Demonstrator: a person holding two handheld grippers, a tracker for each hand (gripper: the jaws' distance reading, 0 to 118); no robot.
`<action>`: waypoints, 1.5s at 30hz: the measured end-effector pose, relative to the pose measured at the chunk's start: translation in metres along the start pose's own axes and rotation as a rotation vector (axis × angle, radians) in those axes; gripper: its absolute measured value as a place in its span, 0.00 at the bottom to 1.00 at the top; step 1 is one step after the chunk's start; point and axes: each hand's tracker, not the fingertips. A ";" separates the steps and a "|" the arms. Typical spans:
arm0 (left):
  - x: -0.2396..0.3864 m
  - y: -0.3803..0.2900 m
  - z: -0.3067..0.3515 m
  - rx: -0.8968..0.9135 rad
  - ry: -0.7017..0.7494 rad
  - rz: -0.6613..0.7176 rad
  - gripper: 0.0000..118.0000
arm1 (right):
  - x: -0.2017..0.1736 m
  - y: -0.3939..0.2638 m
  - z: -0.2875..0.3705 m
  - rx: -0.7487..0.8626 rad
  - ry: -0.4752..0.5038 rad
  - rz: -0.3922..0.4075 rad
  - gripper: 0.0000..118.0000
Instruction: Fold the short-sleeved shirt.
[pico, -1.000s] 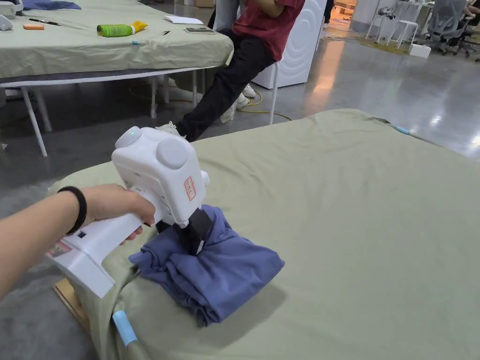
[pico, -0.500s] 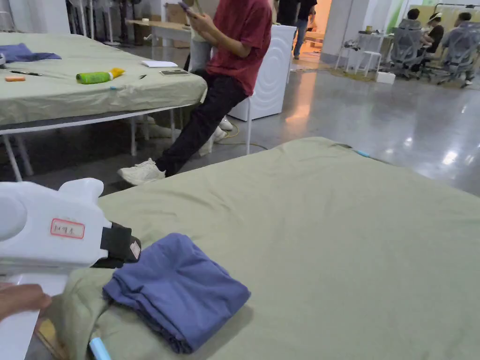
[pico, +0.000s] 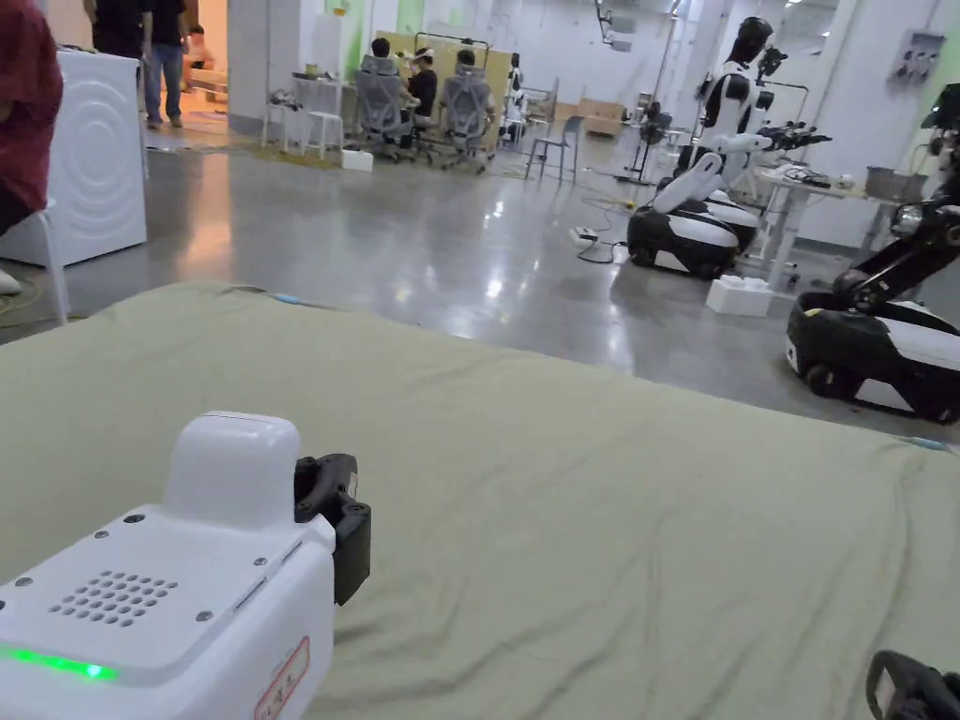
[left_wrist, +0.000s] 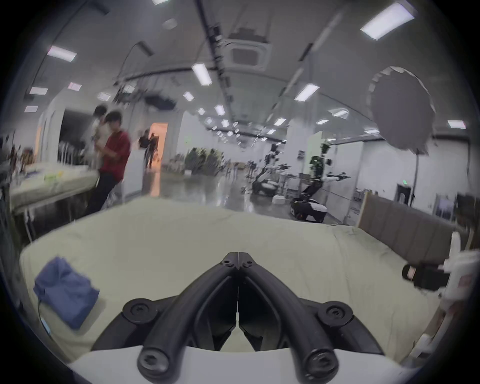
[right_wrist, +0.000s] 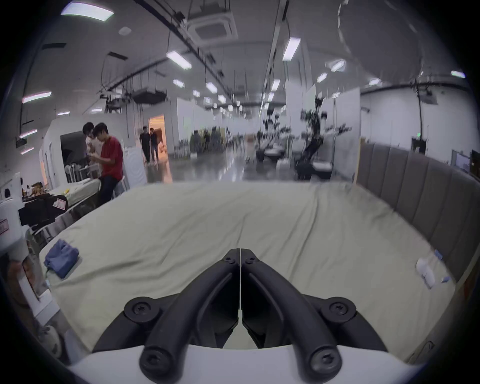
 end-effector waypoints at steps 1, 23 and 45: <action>0.013 0.002 0.001 0.022 -0.015 -0.030 0.00 | 0.002 0.003 0.002 0.026 -0.024 0.011 0.02; 0.029 0.022 0.023 0.131 0.018 -0.049 1.00 | -0.008 -0.001 0.025 0.225 -0.126 0.114 1.00; 0.019 0.032 0.022 -0.023 -0.088 0.097 1.00 | -0.016 0.004 0.021 0.178 -0.092 0.130 1.00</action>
